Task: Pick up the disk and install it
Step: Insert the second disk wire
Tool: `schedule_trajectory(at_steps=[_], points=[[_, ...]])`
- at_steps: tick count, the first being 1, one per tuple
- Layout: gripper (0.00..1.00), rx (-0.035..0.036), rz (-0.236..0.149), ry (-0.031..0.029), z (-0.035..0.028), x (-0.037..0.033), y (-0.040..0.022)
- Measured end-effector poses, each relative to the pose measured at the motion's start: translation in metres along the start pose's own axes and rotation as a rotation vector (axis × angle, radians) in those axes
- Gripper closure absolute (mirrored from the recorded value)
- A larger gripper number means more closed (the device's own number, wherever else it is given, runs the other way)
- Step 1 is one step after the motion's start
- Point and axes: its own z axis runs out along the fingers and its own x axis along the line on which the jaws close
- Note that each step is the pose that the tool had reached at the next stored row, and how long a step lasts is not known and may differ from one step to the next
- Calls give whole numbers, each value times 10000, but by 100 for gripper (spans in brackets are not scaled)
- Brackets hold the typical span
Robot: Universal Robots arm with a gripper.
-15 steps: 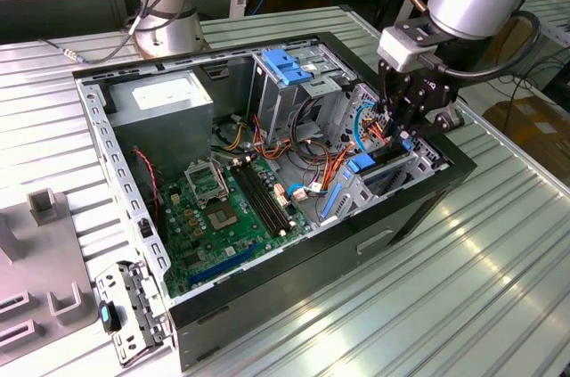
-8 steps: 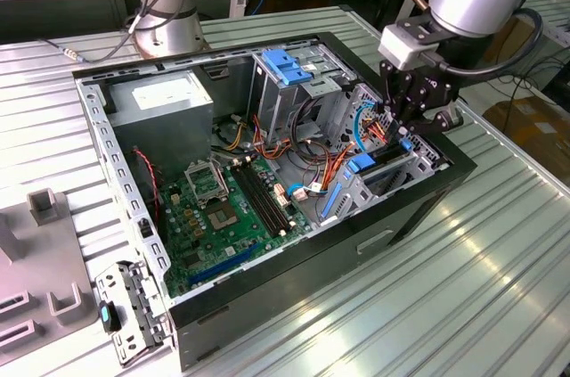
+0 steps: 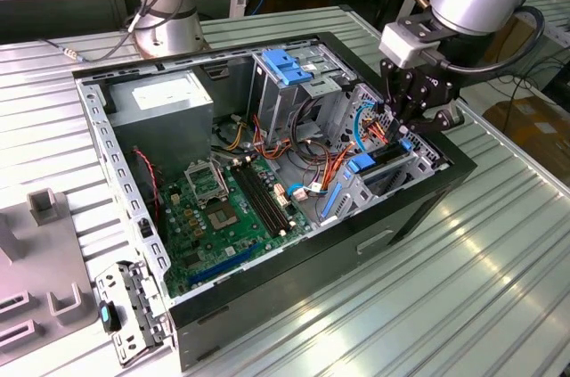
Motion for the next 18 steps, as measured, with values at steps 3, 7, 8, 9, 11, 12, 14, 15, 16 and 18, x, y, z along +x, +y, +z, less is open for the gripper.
schedule_trajectory(at_steps=[3, 7, 8, 9, 11, 12, 14, 15, 16, 18], points=[[89, 0, 0, 0, -5, 0, 0], [89, -1, 0, 3, -15, 0, -1], [89, -55, 1, -11, -29, 0, -3], [89, -127, 2, -21, -49, -1, -5], [89, -234, 5, -35, -114, -1, -9], [89, -275, 5, -48, -144, -1, -11], [89, -333, 7, -69, -188, -1, -14], [89, -361, 8, -83, -193, -1, -15], [89, -388, 8, -90, -195, -1, -15], [89, -405, 11, -127, -201, -2, -14]])
